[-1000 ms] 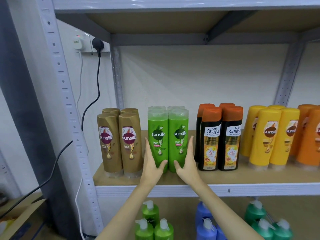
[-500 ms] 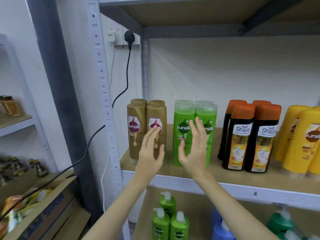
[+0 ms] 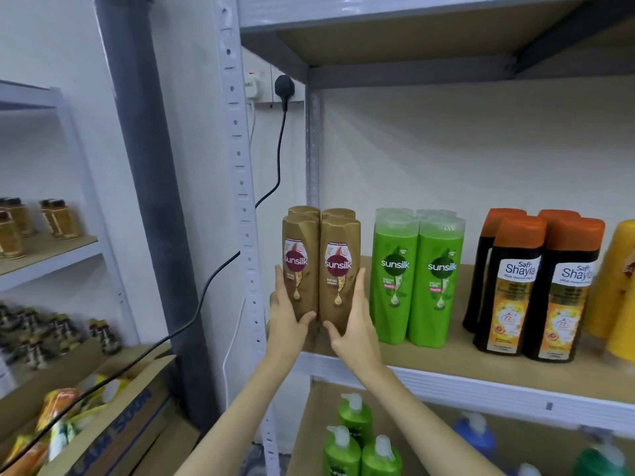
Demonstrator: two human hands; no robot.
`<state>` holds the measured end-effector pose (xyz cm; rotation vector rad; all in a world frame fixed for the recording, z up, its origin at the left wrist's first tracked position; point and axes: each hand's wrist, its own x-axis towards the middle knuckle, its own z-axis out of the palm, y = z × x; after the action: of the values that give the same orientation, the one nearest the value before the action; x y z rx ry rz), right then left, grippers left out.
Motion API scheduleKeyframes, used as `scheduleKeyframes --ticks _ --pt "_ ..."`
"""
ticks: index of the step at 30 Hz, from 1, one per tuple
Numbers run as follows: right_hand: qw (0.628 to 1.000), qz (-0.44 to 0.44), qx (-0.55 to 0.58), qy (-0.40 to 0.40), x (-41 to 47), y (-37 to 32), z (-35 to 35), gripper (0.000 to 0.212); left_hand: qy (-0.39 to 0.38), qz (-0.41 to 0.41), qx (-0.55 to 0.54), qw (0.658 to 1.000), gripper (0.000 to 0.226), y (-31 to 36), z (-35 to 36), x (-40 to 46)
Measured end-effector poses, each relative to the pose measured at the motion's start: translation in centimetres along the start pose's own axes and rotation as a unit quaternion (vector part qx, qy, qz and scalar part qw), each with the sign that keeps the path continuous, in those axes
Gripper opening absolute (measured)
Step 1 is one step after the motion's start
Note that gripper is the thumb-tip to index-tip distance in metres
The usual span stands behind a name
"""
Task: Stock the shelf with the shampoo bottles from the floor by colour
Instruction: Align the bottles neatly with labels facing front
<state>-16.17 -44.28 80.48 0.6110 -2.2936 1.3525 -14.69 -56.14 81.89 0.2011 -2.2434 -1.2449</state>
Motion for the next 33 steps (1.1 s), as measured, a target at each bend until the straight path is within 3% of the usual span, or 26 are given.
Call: scheduleKeyframes --ticks 9,33 --pt "0.997 0.021 0.07 0.007 0.7 0.7 1.1 0.109 0.012 0.001 0.008 1.0 0.096 0.1 0.2 0.4" --pt "0.995 0.038 0.084 0.03 1.3 0.5 1.7 0.103 0.013 0.0 0.005 1.0 0.093 -0.4 0.6 1.3"
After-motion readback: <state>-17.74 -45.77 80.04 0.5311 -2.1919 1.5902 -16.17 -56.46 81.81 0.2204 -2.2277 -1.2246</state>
